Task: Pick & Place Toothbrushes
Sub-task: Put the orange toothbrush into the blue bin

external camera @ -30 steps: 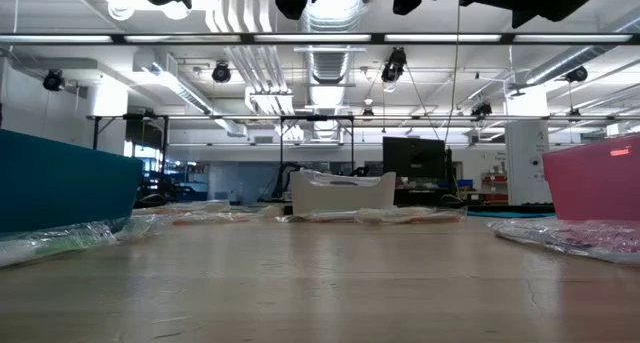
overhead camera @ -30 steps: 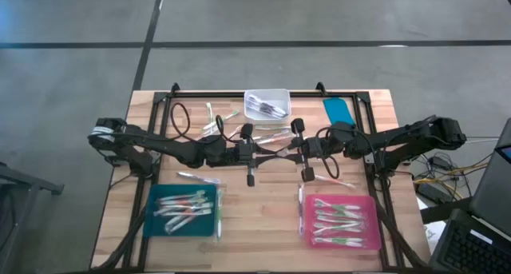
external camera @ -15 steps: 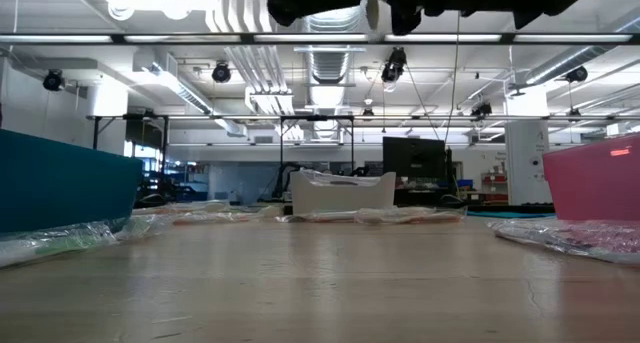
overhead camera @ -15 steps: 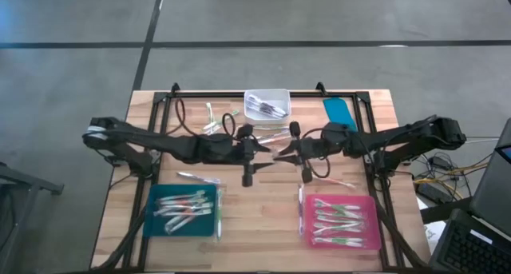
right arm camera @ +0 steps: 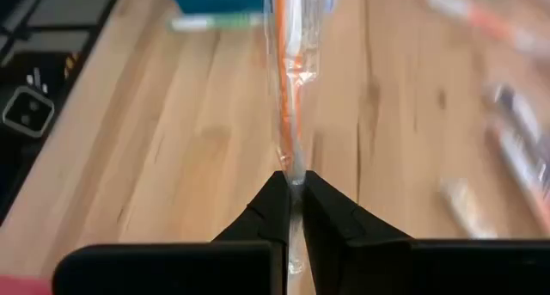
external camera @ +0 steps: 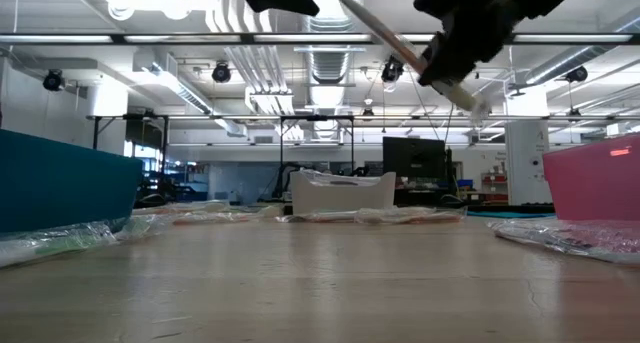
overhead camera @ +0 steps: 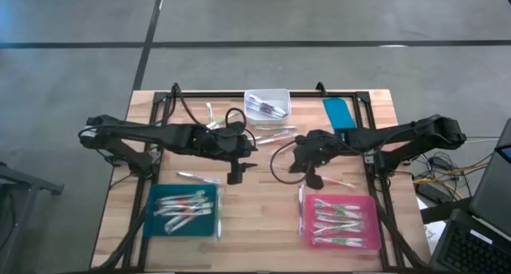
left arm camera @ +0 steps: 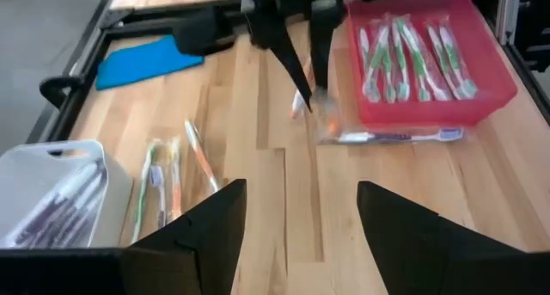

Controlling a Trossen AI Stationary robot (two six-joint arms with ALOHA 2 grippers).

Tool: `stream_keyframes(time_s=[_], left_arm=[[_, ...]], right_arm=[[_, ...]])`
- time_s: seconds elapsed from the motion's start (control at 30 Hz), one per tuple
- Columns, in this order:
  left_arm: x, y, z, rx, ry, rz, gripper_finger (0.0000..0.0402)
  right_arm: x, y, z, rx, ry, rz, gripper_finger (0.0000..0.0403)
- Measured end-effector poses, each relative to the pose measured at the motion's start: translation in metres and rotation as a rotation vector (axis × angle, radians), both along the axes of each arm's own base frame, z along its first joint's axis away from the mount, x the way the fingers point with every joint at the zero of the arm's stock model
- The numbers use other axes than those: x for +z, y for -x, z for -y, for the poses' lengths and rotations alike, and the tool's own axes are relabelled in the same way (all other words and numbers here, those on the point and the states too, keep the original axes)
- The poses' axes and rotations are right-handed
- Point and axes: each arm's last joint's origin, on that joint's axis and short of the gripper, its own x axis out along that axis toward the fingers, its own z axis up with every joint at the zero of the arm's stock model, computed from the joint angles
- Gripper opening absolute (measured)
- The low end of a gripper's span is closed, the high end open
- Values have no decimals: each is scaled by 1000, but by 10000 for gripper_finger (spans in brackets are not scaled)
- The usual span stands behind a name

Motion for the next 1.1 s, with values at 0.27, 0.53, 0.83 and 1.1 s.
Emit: stream_keyframes(time_s=[0.27, 0.53, 0.83, 1.1], left_arm=[[0, -1, 0, 12, 10, 4, 229], [-22, -21, 2, 12, -2, -74, 229], [-30, -42, 4, -7, -29, -233, 229], [-56, -53, 7, -9, 40, -396, 229]], right_arm=[[-7, 13, 0, -51, -42, -209, 13], [-17, -1, 0, -63, -49, -255, 13], [-32, -37, 0, -17, 16, -403, 13], [-31, -69, -1, 31, 54, -424, 13]])
